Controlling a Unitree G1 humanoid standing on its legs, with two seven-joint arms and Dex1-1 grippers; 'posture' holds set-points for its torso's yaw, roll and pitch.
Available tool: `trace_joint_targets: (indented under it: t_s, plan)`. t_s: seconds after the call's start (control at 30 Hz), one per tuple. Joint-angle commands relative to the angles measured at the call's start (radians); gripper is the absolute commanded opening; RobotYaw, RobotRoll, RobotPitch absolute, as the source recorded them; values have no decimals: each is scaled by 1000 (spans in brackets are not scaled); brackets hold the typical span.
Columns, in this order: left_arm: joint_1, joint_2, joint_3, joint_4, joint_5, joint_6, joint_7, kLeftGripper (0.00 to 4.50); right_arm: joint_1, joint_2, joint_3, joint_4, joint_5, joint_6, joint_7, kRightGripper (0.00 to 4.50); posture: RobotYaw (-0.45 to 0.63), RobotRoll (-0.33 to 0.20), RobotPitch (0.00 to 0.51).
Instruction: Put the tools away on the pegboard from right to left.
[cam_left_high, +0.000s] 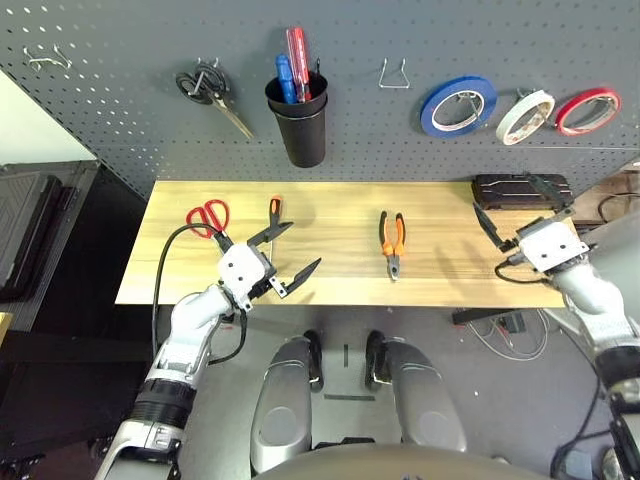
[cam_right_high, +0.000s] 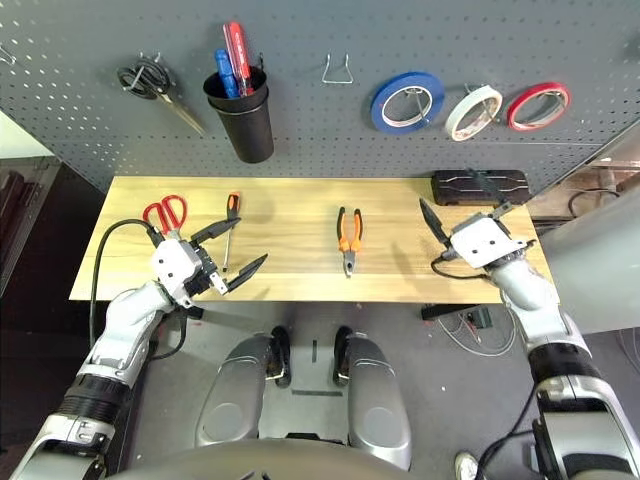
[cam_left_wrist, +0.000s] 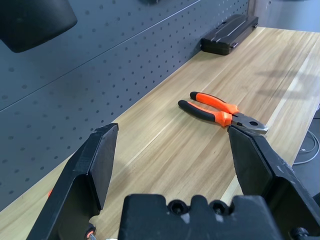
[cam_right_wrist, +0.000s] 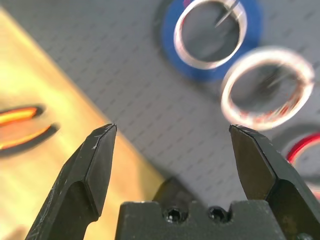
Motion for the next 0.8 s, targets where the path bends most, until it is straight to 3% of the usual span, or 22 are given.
trace_joint_targets:
  t_s: [0.03, 0.33, 0.8]
  plan:
    - [17, 3, -1, -8, -2, -2, -1, 4500, 37, 4, -13, -39, 31, 47, 40, 4476, 112, 0, 217]
    - [24, 4, 9, -36, -24, 5, -9, 4500, 44, 70, -28, -72, 88, 189, 55, 4476, 126, 0, 212]
    - [51, 47, 10, -105, -23, 28, -39, 4500, 15, 276, -30, -381, 125, 800, -33, 4476, 152, 0, 228]
